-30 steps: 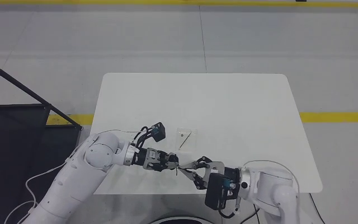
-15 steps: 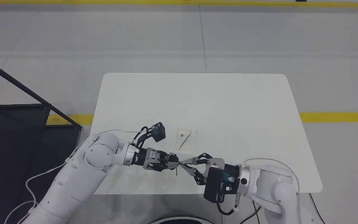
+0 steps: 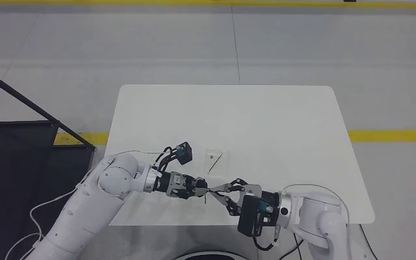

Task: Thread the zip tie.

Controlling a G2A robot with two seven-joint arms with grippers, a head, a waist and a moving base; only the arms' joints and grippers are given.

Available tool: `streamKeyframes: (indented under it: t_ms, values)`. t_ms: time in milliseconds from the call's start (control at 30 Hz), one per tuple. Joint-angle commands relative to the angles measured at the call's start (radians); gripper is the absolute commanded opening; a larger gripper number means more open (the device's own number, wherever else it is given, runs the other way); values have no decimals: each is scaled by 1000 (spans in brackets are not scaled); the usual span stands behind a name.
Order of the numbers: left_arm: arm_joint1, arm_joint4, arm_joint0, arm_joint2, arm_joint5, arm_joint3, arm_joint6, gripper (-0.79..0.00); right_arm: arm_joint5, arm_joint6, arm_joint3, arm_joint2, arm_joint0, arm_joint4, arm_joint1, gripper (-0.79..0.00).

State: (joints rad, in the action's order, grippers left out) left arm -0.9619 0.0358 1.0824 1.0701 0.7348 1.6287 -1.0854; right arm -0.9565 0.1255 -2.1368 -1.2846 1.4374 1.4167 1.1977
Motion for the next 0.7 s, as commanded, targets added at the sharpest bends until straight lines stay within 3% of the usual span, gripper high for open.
streamKeyframes:
  t_ms: [0,667]
  values:
    - [0,0,0,0,0,0,0,-785,2,-1,0,2,-1,-1,-2,-785]
    - [0,0,0,0,0,0,0,-785,25,8,9,20,-18,-23,-21,-785]
